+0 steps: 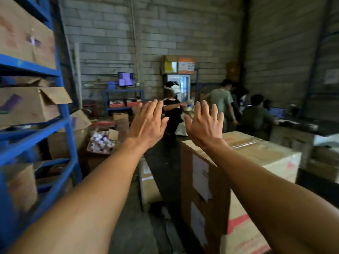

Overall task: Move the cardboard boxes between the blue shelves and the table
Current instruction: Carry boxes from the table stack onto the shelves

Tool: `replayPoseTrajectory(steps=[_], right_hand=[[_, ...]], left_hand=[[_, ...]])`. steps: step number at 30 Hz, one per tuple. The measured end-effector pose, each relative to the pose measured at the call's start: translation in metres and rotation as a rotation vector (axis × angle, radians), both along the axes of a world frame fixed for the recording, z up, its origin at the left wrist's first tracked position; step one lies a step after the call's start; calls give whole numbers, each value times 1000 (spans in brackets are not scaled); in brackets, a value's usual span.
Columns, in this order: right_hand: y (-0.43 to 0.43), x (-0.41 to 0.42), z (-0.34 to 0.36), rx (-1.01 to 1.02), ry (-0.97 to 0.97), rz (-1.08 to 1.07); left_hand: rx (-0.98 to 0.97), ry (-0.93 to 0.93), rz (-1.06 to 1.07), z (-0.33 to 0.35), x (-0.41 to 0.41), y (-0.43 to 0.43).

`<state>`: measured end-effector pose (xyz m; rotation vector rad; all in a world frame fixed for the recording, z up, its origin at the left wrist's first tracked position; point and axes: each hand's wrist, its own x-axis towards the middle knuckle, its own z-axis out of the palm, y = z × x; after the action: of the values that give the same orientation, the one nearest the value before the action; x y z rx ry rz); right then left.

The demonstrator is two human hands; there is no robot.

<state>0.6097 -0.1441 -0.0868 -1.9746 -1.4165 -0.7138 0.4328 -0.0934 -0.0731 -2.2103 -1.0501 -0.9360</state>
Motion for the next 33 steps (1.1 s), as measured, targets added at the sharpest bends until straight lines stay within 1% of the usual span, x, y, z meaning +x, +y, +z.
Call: replayPoseTrajectory(steps=[5, 8, 10, 14, 19, 22, 25, 28, 33], right_hand=[[-14, 49, -4, -34, -1, -179], [-25, 68, -9, -49, 31, -267], [-29, 74, -12, -44, 54, -349], [-35, 63, -27, -83, 109, -465], [-37, 16, -40, -100, 176, -633], [-36, -14, -51, -123, 235, -738], [-38, -40, -63, -165, 271, -848], [-42, -54, -76, -178, 351, -913], [-52, -73, -100, -204, 473, -951]], left_hand=[[-8, -23, -189, -4, 69, 29], [-14, 16, -276, -11, 102, 43], [-33, 49, -345, -22, 120, 51], [-139, 7, -547, -53, 142, 66], [-169, 56, -741, -74, 135, 88], [-227, 81, -805, -83, 123, 99], [-271, 159, -863, -94, 112, 105], [-309, 197, -898, -105, 102, 109], [-399, 277, -875, -126, 92, 121]])
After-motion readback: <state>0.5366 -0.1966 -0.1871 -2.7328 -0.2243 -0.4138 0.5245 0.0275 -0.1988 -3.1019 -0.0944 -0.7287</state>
